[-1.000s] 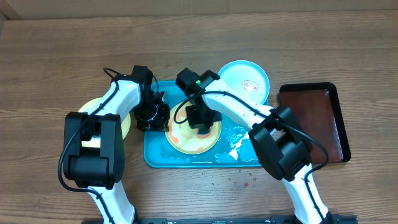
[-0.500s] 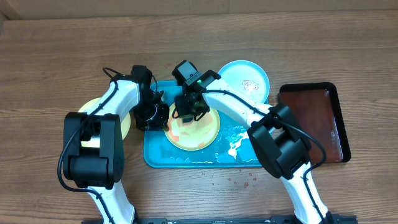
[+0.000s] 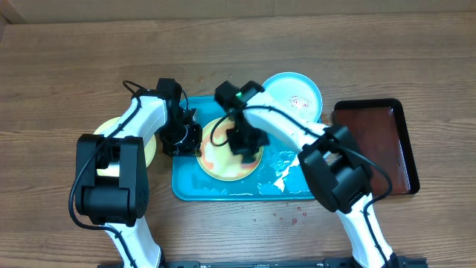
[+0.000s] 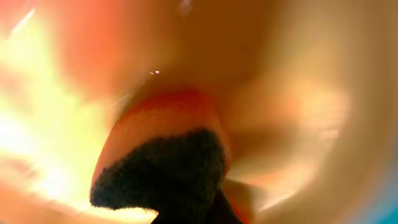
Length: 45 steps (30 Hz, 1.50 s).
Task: Clean dirty plates on tray and stack at the side
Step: 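Scrub the second yellow plate with the sponge while the left gripper holds it, then lift the second yellow plate with the left gripper and stack it on the first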
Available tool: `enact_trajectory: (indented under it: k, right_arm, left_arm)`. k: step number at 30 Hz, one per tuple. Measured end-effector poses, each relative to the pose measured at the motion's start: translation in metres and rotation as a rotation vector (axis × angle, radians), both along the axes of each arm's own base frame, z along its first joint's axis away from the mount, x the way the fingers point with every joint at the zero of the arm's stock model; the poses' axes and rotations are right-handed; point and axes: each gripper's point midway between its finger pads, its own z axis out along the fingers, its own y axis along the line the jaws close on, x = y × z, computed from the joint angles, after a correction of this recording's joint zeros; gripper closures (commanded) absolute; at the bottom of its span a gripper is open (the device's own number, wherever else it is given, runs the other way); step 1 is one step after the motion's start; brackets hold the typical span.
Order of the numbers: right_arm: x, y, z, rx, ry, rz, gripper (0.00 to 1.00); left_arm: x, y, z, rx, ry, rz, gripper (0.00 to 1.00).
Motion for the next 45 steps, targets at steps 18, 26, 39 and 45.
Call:
enact_trajectory:
  k: [18,26,39,45]
  right_arm:
    - [-0.016,0.071,0.004,0.358,0.053,0.244,0.96]
    - [-0.014,0.040,0.014,0.347,0.128,0.172,0.96]
    - [0.092,-0.147,0.235,0.512,-0.456,-0.228,0.96]
    - [0.094,-0.182,0.244,0.494,-0.483,-0.310,0.96]
  left_arm:
    - [0.000,0.002,-0.001,0.012,-0.001,-0.002,0.96]
    - [0.000,0.002,0.000,0.014,-0.002,-0.002,0.96]
    - [0.023,0.036,0.067,0.220,-0.271,-0.008,0.96]
    - [0.027,0.047,0.120,0.373,-0.458,-0.026,0.96]
